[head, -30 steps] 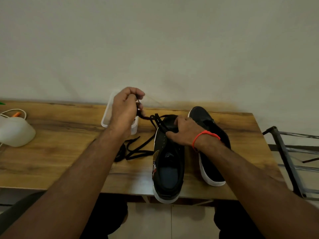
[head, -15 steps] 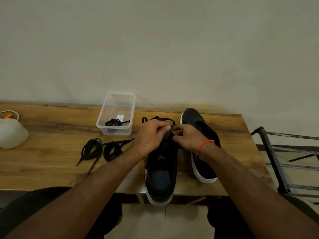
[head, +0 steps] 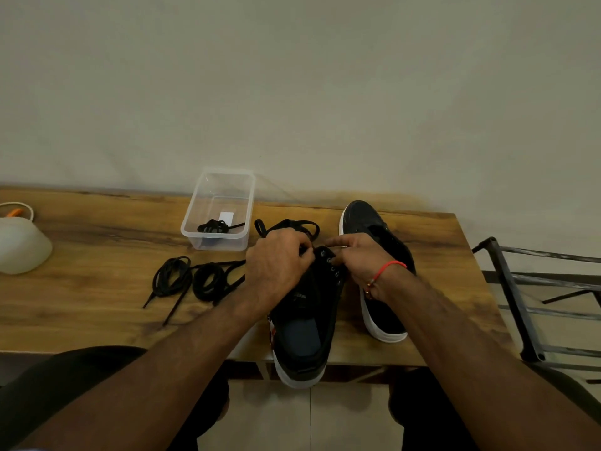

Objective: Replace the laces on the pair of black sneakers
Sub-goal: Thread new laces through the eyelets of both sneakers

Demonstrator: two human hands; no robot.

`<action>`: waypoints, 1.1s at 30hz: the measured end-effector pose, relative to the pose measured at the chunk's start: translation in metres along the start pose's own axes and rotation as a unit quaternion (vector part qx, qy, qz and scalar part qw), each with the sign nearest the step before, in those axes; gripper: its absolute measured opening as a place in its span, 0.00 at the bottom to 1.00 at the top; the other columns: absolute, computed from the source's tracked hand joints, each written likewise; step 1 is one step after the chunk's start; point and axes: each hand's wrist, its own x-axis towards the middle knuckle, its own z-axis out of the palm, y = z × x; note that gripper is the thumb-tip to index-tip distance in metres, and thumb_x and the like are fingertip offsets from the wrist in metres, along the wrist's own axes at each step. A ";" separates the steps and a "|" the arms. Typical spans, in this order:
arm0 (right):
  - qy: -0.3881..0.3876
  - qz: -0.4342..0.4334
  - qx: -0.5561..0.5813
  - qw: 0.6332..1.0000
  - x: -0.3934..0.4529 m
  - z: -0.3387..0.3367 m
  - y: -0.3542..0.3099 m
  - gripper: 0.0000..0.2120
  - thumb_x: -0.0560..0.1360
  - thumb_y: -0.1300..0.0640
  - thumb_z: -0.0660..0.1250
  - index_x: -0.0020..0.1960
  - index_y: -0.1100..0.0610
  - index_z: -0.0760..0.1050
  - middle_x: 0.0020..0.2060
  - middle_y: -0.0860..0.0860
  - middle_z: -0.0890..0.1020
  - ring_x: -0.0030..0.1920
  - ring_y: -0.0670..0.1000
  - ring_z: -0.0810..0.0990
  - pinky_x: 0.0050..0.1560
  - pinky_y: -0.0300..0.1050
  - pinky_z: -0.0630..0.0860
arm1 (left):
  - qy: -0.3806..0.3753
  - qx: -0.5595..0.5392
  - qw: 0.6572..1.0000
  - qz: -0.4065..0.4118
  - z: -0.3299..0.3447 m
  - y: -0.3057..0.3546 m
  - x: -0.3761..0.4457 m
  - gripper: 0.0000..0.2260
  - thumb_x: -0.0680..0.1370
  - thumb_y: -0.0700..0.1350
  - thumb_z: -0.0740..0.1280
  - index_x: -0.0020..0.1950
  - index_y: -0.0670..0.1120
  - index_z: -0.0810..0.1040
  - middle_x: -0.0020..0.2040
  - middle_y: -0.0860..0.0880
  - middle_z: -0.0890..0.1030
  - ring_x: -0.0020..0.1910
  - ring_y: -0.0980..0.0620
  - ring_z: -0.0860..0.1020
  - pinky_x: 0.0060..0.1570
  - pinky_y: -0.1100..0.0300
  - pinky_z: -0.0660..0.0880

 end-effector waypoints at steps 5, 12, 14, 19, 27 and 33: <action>-0.027 0.001 0.021 0.999 -0.004 -0.001 -0.001 0.18 0.76 0.74 0.61 0.52 0.53 0.79 0.55 0.58 0.82 0.56 0.55 0.82 0.60 0.55 0.80 | -0.018 0.016 1.000 0.015 0.005 -0.002 0.000 0.11 0.81 0.58 0.66 0.59 0.57 0.82 0.51 0.57 0.83 0.48 0.57 0.80 0.48 0.55 0.81; -0.053 0.009 0.028 0.998 -0.015 0.000 -0.007 0.16 0.77 0.74 0.60 0.55 0.58 0.80 0.53 0.58 0.83 0.52 0.53 0.83 0.45 0.44 0.82 | -0.036 -0.025 0.999 -0.028 0.006 -0.005 0.003 0.10 0.80 0.59 0.66 0.58 0.60 0.83 0.50 0.59 0.84 0.47 0.58 0.80 0.43 0.56 0.81; -0.055 0.011 0.025 0.998 -0.015 0.003 -0.007 0.17 0.77 0.75 0.60 0.52 0.56 0.80 0.52 0.58 0.83 0.52 0.53 0.84 0.44 0.44 0.81 | -0.044 -0.017 0.998 -0.032 0.006 -0.004 0.002 0.11 0.80 0.58 0.66 0.59 0.59 0.83 0.49 0.58 0.84 0.46 0.58 0.80 0.40 0.59 0.78; -0.035 0.022 0.058 0.997 -0.013 0.007 -0.010 0.14 0.78 0.73 0.60 0.55 0.62 0.80 0.52 0.61 0.83 0.49 0.55 0.85 0.41 0.46 0.82 | -0.051 0.001 0.998 -0.021 0.003 -0.004 0.001 0.11 0.80 0.57 0.67 0.60 0.58 0.82 0.51 0.56 0.84 0.46 0.57 0.79 0.37 0.63 0.72; 0.032 -0.045 -0.089 0.995 -0.005 0.002 -0.004 0.05 0.78 0.66 0.69 0.44 0.60 0.81 0.41 0.58 0.84 0.40 0.52 0.85 0.46 0.47 0.85 | -0.105 0.012 0.994 0.012 -0.005 -0.003 0.004 0.15 0.78 0.55 0.71 0.64 0.56 0.79 0.64 0.52 0.77 0.65 0.49 0.72 0.65 0.48 0.71; 0.245 -0.185 -0.024 0.951 -0.002 -0.018 -0.016 0.03 0.77 0.62 0.69 0.48 0.57 0.81 0.44 0.52 0.84 0.50 0.53 0.84 0.58 0.50 0.81 | -0.173 0.055 0.980 -0.079 -0.028 -0.005 0.007 0.38 0.74 0.53 0.75 0.78 0.54 0.57 0.70 0.45 0.59 0.68 0.42 0.63 0.65 0.44 0.67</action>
